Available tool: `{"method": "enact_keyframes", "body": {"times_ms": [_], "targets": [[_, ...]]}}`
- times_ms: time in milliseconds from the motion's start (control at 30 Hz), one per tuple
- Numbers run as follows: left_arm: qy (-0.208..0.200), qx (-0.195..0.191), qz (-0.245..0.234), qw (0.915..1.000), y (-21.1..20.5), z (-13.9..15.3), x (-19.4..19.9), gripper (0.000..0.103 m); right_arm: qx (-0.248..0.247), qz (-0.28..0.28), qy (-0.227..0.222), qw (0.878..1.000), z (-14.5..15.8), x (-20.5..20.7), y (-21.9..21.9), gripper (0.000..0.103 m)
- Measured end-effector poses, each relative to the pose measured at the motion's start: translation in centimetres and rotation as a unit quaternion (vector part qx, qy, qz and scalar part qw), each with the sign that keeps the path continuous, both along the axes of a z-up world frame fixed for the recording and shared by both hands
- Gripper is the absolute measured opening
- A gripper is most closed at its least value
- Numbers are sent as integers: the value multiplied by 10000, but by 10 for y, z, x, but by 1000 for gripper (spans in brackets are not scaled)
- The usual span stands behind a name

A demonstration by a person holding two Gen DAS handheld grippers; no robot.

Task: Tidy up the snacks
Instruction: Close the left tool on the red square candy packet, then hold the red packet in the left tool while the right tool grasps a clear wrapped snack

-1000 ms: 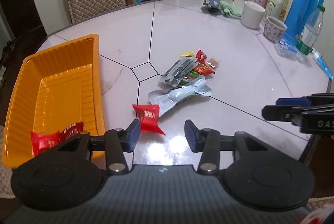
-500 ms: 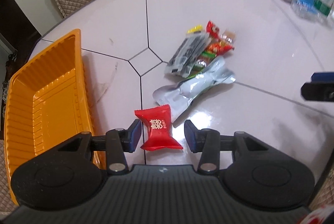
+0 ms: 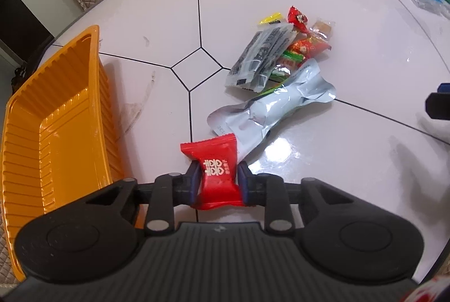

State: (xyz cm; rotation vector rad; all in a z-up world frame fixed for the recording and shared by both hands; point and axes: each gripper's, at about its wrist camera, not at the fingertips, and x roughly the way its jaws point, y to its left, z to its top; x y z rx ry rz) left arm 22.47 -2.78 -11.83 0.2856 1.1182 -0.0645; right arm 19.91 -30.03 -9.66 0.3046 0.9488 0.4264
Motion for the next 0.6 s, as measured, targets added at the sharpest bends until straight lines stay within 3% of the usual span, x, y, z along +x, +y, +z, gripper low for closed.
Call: {"method": "enact_keyframes", "body": {"times_ms": [400,600], "targets": [[-397,-605,389,9966,29,36,-20,23,-122,209,-624,9978,-1,43,11,50],[-641,-806,579,9930,47,55,-16,23,-191,377,-729,9964,-13,74,24,50]]}}
